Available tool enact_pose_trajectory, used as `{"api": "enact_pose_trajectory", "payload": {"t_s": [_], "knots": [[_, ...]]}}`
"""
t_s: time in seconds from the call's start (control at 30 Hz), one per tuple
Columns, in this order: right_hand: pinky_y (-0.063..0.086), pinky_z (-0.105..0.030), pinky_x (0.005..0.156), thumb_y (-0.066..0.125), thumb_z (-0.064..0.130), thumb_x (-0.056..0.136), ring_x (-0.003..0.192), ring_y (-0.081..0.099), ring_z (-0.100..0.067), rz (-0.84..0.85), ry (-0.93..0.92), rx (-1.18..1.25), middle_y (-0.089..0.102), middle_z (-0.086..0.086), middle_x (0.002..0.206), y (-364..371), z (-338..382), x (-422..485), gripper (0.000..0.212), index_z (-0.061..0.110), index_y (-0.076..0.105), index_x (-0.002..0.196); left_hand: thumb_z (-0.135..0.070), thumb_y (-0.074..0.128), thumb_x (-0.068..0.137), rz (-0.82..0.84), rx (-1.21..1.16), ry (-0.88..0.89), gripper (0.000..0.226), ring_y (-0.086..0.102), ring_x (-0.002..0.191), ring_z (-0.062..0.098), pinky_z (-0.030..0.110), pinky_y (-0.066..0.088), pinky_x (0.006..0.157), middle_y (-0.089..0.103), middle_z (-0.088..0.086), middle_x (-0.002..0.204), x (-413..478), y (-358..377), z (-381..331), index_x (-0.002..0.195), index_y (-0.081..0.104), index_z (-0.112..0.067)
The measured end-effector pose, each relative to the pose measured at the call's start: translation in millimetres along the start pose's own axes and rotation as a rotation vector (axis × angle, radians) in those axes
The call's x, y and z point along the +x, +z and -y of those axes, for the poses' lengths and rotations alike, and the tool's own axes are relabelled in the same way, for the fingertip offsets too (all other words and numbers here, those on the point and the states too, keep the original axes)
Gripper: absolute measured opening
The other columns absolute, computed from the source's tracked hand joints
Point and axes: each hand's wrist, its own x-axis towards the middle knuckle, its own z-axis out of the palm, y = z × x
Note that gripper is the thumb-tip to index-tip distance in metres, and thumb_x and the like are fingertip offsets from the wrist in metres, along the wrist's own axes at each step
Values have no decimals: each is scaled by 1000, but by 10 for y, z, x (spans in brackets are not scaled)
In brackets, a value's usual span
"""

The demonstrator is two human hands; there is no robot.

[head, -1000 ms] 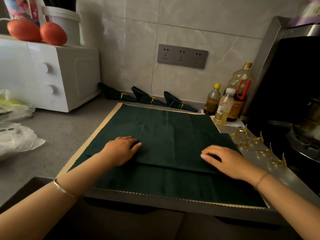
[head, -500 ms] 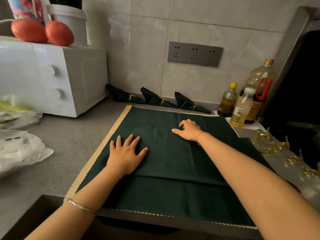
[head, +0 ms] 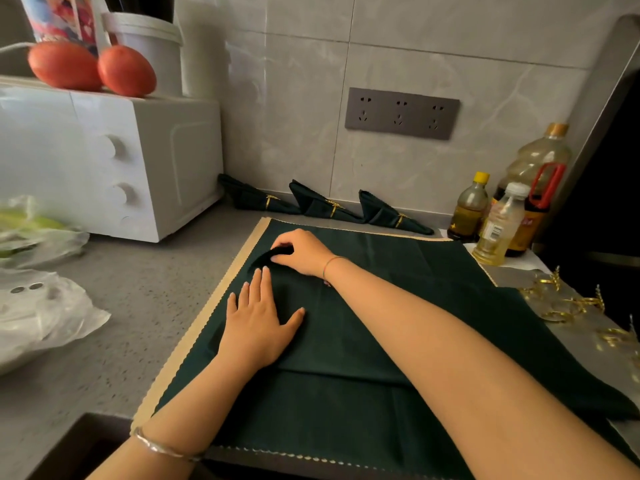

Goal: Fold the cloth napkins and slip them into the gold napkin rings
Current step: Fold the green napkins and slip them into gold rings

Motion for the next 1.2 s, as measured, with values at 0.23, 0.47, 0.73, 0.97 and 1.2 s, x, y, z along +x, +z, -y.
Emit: {"api": "enact_pose_trajectory", "payload": {"t_s": [0.23,0.47,0.73,0.97,1.2], "knots": [[50,-39,86,62,26,89,98,61,-15,-95,-142,-196,70,7,102,-344,0,-529,16,25,72,101,-51,24,99,-256,-310,19,69,-2,148,18,38,4,120,-9,0,160,-42,-102,-31,152,-7,-20],[45,-28,96,56,32,93,109,58,-4,20,-141,-282,66,14,116,-644,4,-1559,24,31,68,114,-45,8,101,84,-68,36,55,-2,148,23,49,1,119,-1,-2,161,-234,-279,-63,153,3,-29],[39,-20,101,48,33,97,120,49,1,86,-93,-341,58,19,128,-582,-195,-2213,29,36,60,124,-46,8,102,229,192,102,55,-6,147,26,50,-6,116,-8,-2,160,-553,-169,-199,152,-7,-29],[35,-14,101,46,35,98,123,45,5,69,-95,-345,54,23,130,-544,-253,-2446,31,37,57,126,-48,9,101,233,239,134,57,-7,147,26,49,-6,117,-9,-1,160,-684,-157,-289,152,-8,-27],[28,-13,103,40,40,99,129,38,5,91,-87,-372,46,24,138,-474,-286,-2552,35,37,53,131,-49,11,101,307,204,102,59,-8,147,26,49,-5,117,-11,-2,160,-649,-205,-323,152,-8,-27]]}}
